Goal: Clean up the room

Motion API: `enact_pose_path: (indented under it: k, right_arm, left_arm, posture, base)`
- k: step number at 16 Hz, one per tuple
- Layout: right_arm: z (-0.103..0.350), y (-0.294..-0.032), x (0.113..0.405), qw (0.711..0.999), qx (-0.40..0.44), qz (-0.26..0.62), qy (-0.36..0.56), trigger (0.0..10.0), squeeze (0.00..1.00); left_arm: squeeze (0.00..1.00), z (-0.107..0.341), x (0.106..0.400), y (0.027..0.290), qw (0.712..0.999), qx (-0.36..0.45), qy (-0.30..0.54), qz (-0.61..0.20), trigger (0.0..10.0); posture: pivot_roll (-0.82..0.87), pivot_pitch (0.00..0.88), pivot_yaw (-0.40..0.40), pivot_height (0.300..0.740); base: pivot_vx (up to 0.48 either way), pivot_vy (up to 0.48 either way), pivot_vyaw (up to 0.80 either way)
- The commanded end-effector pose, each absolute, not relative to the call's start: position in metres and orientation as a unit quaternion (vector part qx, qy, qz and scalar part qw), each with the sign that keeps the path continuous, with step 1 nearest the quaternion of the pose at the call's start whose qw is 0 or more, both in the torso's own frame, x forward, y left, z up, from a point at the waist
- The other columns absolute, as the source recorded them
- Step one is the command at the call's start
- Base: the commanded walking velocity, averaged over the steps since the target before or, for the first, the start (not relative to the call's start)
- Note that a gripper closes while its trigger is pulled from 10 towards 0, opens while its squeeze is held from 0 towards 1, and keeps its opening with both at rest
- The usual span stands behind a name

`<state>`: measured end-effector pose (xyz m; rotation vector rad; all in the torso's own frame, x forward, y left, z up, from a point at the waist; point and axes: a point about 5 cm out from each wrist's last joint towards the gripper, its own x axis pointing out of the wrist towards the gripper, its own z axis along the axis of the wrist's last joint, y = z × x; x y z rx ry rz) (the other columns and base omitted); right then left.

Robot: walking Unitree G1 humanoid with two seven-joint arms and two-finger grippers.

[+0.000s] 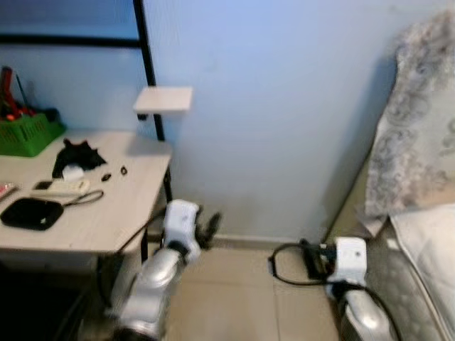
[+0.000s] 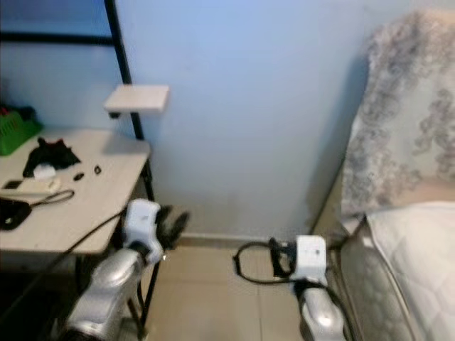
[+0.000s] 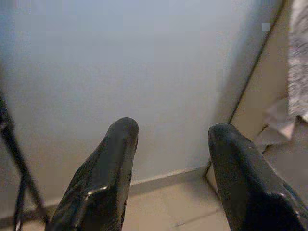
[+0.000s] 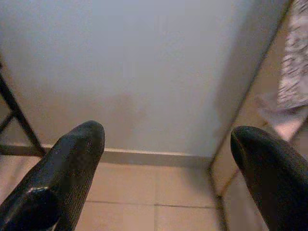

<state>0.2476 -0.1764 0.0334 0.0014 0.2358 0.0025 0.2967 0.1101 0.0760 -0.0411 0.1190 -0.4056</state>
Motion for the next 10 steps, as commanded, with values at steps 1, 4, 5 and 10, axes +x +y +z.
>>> enact_pose_path:
  k: [1, 4, 5, 10]
  right_arm:
    - [0.038, -0.168, 0.252, 0.995, 0.003, 0.017, 0.102, 10.0, 0.00]
    - [0.042, -0.169, 0.251, 0.996, 0.000, 0.019, 0.089, 10.0, 0.00]
    - [0.040, -0.172, 0.252, 0.996, 0.004, 0.008, 0.091, 10.0, 0.00]
    - [0.041, -0.170, 0.258, 0.996, 0.007, -0.004, 0.088, 10.0, 0.00]
  left_arm:
    - [0.00, 0.074, 0.298, 0.116, 0.978, -0.012, 0.060, -0.198, 10.0]
    - [0.00, 0.071, 0.296, 0.116, 0.976, -0.008, 0.066, -0.208, 10.0]
    - [0.00, 0.071, 0.297, 0.115, 0.975, -0.013, 0.062, -0.212, 10.0]
    - [0.00, 0.076, 0.303, 0.105, 0.971, -0.025, 0.051, -0.233, 10.0]
  posture:
    - [0.15, 0.000, -0.013, 0.719]
    - [0.15, 0.000, -0.027, 0.695]
    - [0.15, 0.000, -0.031, 0.687]
    - [0.14, 0.000, -0.028, 0.651]
  base:
    - [0.000, 0.000, -0.46]
    - [0.000, 0.000, -0.46]
    - [0.000, 0.000, -0.48]
    - [0.000, 0.000, -0.48]
